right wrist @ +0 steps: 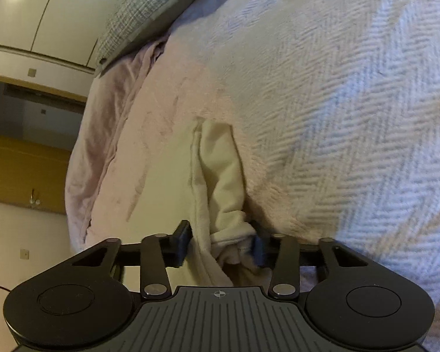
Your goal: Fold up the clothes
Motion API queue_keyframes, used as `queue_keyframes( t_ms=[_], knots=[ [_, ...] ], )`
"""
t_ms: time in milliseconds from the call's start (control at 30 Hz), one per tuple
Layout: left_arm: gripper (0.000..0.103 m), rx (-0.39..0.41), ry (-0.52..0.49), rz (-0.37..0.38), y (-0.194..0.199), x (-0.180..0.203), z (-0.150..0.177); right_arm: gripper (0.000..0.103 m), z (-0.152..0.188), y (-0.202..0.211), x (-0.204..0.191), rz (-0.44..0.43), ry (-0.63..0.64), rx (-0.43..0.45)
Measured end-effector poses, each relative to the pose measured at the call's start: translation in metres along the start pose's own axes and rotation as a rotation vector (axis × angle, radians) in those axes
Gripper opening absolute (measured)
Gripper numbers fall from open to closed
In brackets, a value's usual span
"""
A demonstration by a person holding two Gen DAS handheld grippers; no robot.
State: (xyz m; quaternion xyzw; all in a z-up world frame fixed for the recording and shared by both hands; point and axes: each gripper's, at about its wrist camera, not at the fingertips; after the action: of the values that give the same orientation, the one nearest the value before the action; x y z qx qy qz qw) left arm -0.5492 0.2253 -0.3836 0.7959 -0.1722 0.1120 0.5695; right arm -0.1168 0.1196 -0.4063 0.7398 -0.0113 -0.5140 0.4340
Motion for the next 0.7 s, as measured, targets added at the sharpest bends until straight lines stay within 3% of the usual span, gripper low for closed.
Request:
queue_keyframes(
  t_ms=[133, 267, 433, 500, 533, 700],
  knots=[
    [0.012, -0.014, 0.060, 0.039, 0.000, -0.014, -0.003, 0.032, -0.001, -0.006, -0.014, 0.062, 0.009, -0.010],
    [0.012, 0.006, 0.063, 0.041, 0.016, -0.022, -0.006, 0.025, 0.004, -0.017, -0.055, 0.264, 0.155, -0.007],
    [0.012, 0.025, 0.134, 0.038, 0.040, -0.052, -0.007, 0.022, 0.054, -0.046, -0.151, 0.678, 0.631, 0.052],
    [0.012, 0.034, 0.163, 0.035, 0.050, -0.064, -0.006, 0.022, 0.087, -0.055, -0.188, 0.761, 0.827, 0.110],
    [0.012, 0.039, 0.176, 0.033, 0.055, -0.072, -0.005, 0.022, 0.105, -0.061, -0.206, 0.791, 0.920, 0.133],
    [0.012, 0.051, 0.239, 0.037, 0.079, -0.106, 0.001, 0.022, 0.207, -0.101, -0.264, 0.784, 1.274, 0.142]
  ],
)
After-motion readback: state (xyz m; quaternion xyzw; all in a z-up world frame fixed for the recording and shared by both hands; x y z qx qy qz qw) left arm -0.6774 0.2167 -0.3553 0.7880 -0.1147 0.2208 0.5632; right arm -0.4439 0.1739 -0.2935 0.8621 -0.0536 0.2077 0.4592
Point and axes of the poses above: each gripper's, at about its wrist camera, not at the fingertips, and y roughly against the way its jaws point, x to its right, z to its underside, and after that the axes turned 4 degrees about -x, right-handed
